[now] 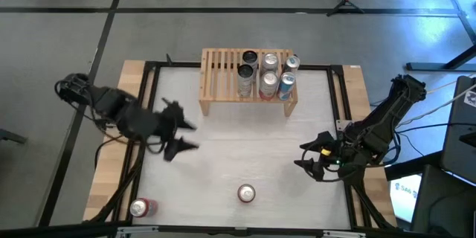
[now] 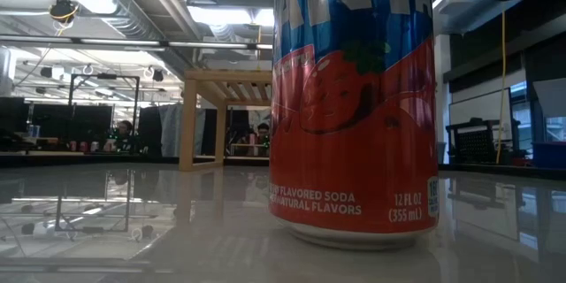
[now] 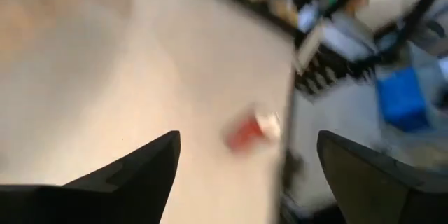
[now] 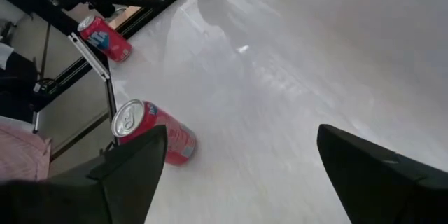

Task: Place canned beverage on shelf
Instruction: Put the top red soda can on the shelf

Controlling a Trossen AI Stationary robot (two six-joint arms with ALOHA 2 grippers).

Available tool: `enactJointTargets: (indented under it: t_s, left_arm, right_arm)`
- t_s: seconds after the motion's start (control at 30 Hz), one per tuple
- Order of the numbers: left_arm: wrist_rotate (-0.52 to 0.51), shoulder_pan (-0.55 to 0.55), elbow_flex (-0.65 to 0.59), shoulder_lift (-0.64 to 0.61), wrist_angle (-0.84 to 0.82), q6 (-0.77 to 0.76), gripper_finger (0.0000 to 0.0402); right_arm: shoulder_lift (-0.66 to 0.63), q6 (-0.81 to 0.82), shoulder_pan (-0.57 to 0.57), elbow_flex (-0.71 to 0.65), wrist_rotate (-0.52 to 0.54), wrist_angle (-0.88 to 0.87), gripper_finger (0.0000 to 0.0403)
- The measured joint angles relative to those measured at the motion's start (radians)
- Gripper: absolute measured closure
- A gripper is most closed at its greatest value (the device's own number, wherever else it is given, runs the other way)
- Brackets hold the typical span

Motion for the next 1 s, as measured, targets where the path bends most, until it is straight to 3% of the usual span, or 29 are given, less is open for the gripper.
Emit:
enactJointTargets:
  t_s: [0.2,0.4,0.73,1.0]
  left_arm:
    - [0.106,-0.199,-0.048,0.005,-0.067,-0.468,0.0075]
    - [0.231,-0.344,-0.061,0.048,-0.135,-0.771,0.0075]
    - [0.363,-0.488,-0.061,0.13,-0.254,-1.052,0.0075]
    - [0.512,-0.531,-0.061,0.237,-0.3,-1.056,0.0075]
  right_arm:
    - [0.0,-0.003,0.0,0.0,0.0,-0.003,0.0042]
    - [0.0,-0.025,0.0,0.0,-0.002,-0.007,0.0042]
    - [0.0,-0.029,0.0,0.0,-0.019,-0.027,0.0042]
    - [0.0,-0.027,0.0,0.0,-0.026,-0.027,0.0042]
